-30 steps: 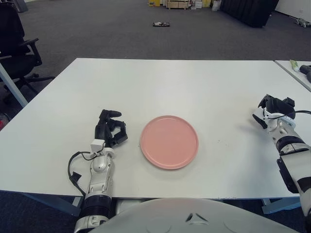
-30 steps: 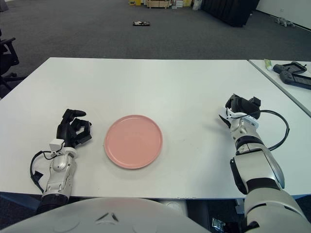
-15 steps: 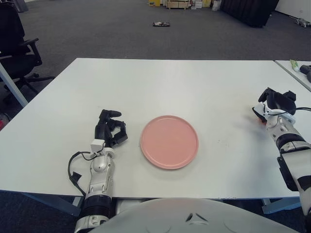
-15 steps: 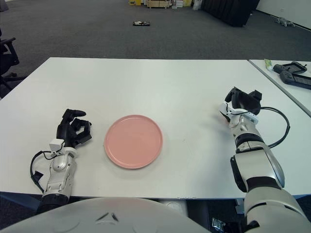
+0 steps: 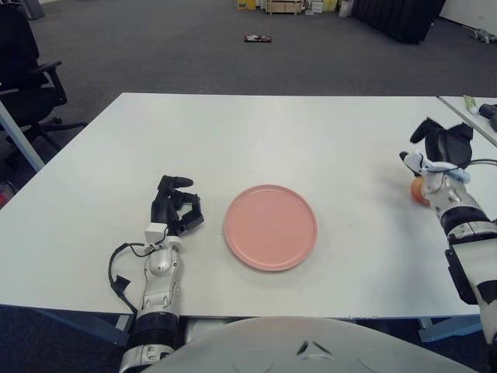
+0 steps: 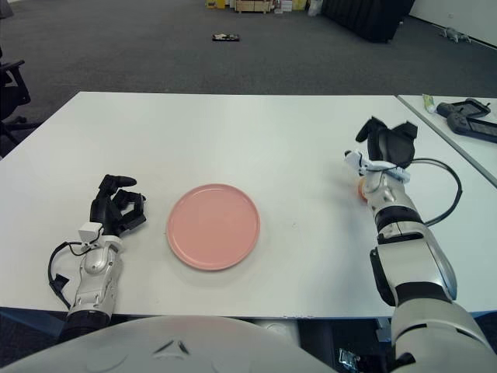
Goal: Put the apple into the plate.
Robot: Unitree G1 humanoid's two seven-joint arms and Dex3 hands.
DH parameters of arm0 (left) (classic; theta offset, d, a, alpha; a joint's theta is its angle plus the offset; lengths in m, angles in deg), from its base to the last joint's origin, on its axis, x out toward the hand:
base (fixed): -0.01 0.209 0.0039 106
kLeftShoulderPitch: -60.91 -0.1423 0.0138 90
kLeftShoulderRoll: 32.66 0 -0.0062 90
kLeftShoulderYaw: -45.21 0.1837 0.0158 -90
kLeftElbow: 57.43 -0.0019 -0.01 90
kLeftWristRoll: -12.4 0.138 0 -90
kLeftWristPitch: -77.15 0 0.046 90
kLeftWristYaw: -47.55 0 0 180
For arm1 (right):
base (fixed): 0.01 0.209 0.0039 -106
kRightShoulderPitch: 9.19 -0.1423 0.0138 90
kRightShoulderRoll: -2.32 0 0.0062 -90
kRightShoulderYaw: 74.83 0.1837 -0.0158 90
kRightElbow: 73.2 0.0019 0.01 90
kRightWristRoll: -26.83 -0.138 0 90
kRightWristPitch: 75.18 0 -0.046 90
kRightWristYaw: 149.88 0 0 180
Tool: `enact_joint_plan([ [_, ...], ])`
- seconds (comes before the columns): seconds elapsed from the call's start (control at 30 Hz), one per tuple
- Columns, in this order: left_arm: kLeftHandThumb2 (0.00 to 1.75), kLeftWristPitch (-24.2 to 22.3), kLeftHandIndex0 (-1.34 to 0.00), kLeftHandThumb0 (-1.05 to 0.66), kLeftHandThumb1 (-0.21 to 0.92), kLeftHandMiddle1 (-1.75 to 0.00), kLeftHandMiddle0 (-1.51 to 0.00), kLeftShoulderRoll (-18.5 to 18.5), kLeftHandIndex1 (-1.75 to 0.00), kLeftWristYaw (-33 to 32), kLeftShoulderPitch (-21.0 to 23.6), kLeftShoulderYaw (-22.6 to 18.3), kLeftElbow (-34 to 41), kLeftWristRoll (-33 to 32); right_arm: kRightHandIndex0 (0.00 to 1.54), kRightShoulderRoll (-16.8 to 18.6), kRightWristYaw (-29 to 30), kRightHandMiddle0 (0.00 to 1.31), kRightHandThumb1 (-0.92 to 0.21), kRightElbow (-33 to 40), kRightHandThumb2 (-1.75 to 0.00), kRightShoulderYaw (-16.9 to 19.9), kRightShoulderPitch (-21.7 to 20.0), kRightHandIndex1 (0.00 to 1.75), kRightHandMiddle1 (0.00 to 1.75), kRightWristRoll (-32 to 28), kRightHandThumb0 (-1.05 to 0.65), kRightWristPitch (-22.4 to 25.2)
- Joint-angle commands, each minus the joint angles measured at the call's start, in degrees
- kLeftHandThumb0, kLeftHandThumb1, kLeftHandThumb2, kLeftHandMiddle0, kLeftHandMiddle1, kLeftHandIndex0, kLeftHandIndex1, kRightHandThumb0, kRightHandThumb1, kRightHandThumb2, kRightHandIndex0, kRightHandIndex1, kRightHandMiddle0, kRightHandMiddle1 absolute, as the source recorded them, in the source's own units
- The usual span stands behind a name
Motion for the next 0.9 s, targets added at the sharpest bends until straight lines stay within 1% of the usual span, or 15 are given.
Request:
enact_joint_plan([
  [0.0, 1.18, -0.70, -0.38, -0.01, 0.42, -1.65, -0.53, -0.10, -1.75, -0.48, 0.83, 0.32, -0.29, 0.55, 0.89, -0.39, 0.09, 0.57, -0.07, 6.71, -1.53, 0.96, 1.59, 1.52, 1.75, 0.09, 0.00, 0.09],
  [0.13, 1.17, -0.69, -0.39, -0.01, 0.42, -1.62, -0.54, -0.03, -1.75, 0.19, 1.01, 0.29, -0.65, -0.35, 0.88, -0.20, -2.44, 0.57, -0.07, 16.58, -1.55, 2.35, 5.07, 1.56, 1.75, -0.62, 0.00, 0.69],
  [0.17, 1.17, -0.65, -0.39, -0.01, 0.42, -1.62, -0.54, 0.01, -1.75, 0.25, 1.07, 0.26, -0.79, -0.53, 0.87, 0.11, -3.18, 0.57, -0.07, 19.83, -1.55, 2.69, 6.03, 1.57, 1.75, -0.68, 0.00, 1.24],
  [0.37, 1.17, -0.45, -0.39, -0.01, 0.41, -1.60, -0.55, 0.15, -1.75, 0.47, 1.17, 0.29, -0.94, -0.99, 0.86, 1.38, -6.48, 0.57, -0.06, 33.30, -1.58, 4.27, 10.19, 1.62, 1.75, 0.06, 0.00, 4.42],
  [0.53, 1.16, -0.29, -0.39, -0.01, 0.42, -1.60, -0.55, 0.22, -1.75, 0.52, 1.18, 0.35, -0.85, -1.01, 0.86, 1.93, -9.04, 0.57, -0.05, 41.55, -1.59, 5.62, 13.13, 1.64, 1.75, 0.44, 0.00, 5.83],
  [0.63, 1.16, -0.38, -0.39, -0.01, 0.42, -1.60, -0.54, 0.26, -1.75, 0.32, 1.11, 0.42, -0.72, -0.75, 0.85, 2.05, -9.90, 0.57, -0.05, 44.56, -1.60, 6.33, 14.45, 1.65, 1.75, 0.76, 0.00, 5.73],
  [0.73, 1.16, -0.43, -0.38, -0.01, 0.42, -1.61, -0.54, 0.29, -1.75, 0.20, 1.07, 0.46, -0.67, -0.60, 0.85, 1.94, -10.62, 0.58, -0.05, 45.46, -1.60, 6.78, 15.08, 1.65, 1.75, 0.97, 0.00, 5.10],
  [0.87, 1.17, -0.57, -0.38, -0.01, 0.42, -1.63, -0.53, 0.40, -1.75, 0.18, 0.99, 0.49, -0.49, -0.65, 0.85, 0.92, -13.19, 0.57, -0.05, 46.02, -1.61, 6.98, 15.67, 1.66, 1.75, 1.61, 0.00, 5.32],
])
